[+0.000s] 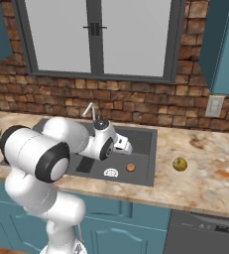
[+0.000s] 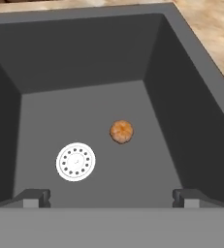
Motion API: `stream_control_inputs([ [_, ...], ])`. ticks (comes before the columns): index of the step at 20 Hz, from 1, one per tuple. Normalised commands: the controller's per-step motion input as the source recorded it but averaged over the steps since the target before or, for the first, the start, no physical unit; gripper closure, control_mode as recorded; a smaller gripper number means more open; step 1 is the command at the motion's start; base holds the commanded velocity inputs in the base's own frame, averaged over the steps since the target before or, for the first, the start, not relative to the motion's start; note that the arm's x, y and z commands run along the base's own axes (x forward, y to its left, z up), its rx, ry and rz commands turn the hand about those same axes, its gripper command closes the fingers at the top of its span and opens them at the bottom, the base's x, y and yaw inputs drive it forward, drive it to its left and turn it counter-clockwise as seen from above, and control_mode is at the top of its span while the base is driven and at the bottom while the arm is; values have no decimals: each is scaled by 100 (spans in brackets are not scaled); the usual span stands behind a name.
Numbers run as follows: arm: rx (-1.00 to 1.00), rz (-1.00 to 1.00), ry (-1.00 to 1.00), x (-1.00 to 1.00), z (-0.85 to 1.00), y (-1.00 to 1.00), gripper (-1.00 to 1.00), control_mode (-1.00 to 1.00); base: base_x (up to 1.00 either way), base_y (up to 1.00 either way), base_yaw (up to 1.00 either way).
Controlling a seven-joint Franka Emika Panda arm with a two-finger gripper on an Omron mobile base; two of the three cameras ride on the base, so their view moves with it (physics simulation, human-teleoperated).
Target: Remove the tangerine and squash from the sink. Then move the bowl and cup from the counter to the sink for washing.
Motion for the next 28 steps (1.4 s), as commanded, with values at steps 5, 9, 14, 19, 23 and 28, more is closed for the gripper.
stream_control_inputs([
  [5,0,0,0,19,-10,-6,-100,-100,0,0,0],
  [9,0,0,0,19,-10,-8,-100,-100,0,0,0],
  [14,1,0,0,15,-9,-7,-100,-100,0,0,0],
  [19,1,0,0,10,-8,-6,-100,-100,0,0,0],
  [23,0,0,1,7,-8,-3,-100,-100,0,0,0],
  [28,0,0,1,7,-10,-1,-100,-100,0,0,0],
])
